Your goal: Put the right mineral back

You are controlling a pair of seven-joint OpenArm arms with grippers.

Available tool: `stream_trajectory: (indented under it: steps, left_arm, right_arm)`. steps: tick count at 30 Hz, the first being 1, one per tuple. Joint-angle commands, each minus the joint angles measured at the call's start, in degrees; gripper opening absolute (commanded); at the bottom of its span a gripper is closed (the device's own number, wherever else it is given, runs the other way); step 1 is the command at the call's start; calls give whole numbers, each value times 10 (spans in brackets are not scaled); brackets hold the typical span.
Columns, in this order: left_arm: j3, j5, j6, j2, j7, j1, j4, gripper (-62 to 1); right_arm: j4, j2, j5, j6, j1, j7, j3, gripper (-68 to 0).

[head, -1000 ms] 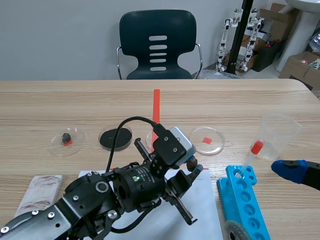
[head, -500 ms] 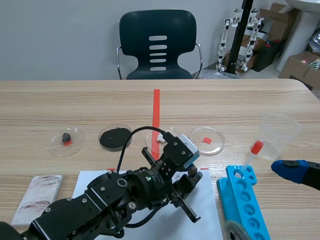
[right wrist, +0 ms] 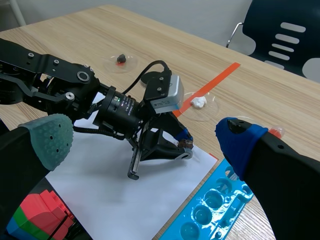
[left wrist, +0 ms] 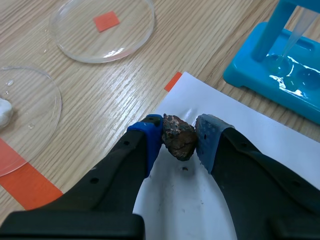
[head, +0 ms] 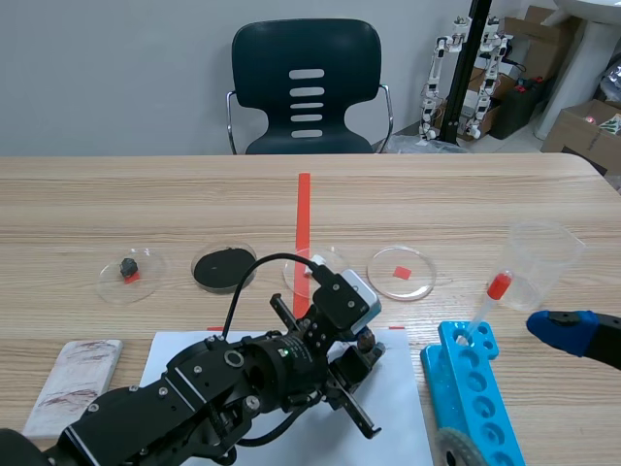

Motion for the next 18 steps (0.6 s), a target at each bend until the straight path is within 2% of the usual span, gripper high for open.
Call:
stream_trajectory:
  steps: [1, 3, 12, 18]
  left_arm:
    - [0, -4, -5, 5, -8, -7, 5, -506]
    - [0, -4, -5, 5, -6, -6, 5, -495]
    - [0, -4, -5, 5, 4, -6, 5, -322]
    - [0, -4, -5, 3, 4, -6, 5, -69]
  right_arm:
    - [12, 0, 2, 0, 5, 9, 2, -84]
    - [12, 0, 2, 0, 5, 9, 2, -84]
    - [12, 0, 2, 0, 5, 9, 2, -84]
    - [12, 0, 2, 0, 5, 9, 2, -84]
